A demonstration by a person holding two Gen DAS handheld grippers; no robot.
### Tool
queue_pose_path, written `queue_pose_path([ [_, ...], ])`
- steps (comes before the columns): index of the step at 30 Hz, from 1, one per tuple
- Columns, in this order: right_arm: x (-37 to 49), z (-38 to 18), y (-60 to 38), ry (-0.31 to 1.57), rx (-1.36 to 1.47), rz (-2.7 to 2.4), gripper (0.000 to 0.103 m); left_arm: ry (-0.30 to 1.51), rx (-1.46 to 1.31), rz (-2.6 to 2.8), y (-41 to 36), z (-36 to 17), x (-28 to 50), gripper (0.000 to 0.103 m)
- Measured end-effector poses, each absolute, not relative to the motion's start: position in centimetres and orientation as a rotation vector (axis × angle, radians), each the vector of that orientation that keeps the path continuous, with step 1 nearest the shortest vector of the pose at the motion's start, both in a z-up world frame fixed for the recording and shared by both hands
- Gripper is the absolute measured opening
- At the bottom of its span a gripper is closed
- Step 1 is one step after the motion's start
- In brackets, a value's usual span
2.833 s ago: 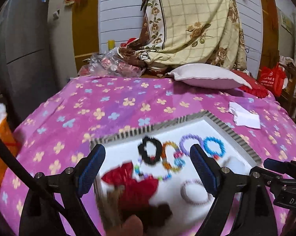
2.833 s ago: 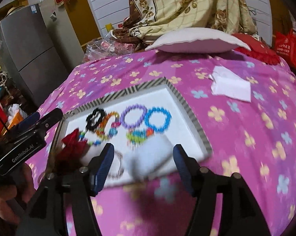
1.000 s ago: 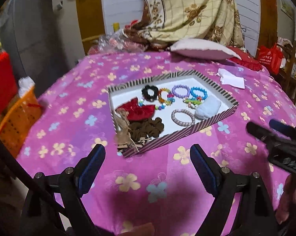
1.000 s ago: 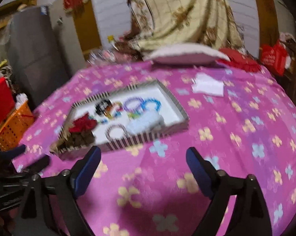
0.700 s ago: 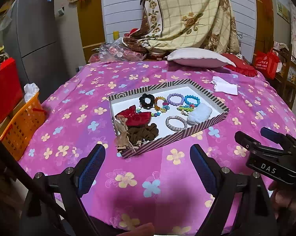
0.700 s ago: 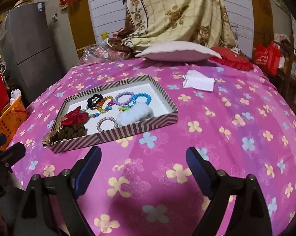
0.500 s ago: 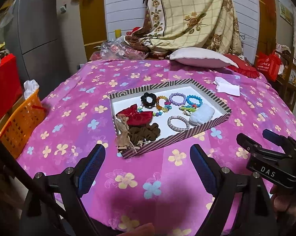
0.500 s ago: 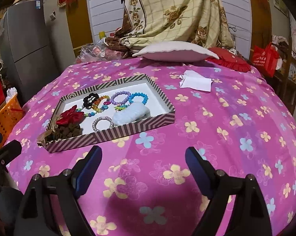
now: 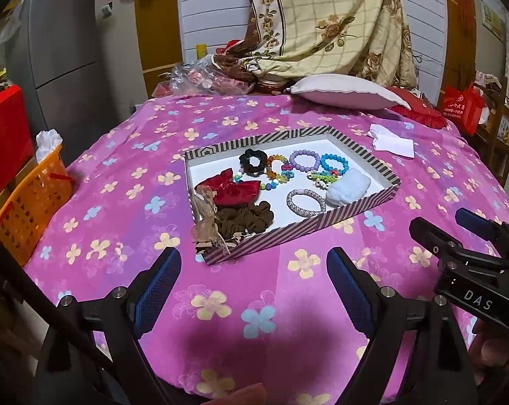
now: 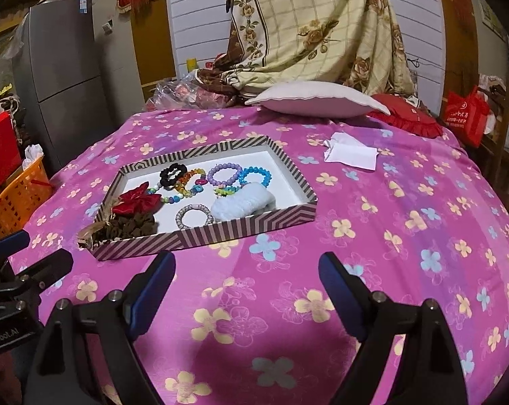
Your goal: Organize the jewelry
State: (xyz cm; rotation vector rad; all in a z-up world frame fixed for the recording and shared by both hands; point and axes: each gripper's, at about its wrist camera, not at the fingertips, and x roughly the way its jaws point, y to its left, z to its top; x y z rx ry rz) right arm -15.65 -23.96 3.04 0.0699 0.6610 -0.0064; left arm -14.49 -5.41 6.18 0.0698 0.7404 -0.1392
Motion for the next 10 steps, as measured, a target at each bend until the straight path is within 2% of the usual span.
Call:
queue_pose_path([
  [10,-15.79,3.34,-23.83,0.652,0.077,0.011,0.09,0.734,0.061,-0.162,-5.41,5.62,-14.63,0.074],
])
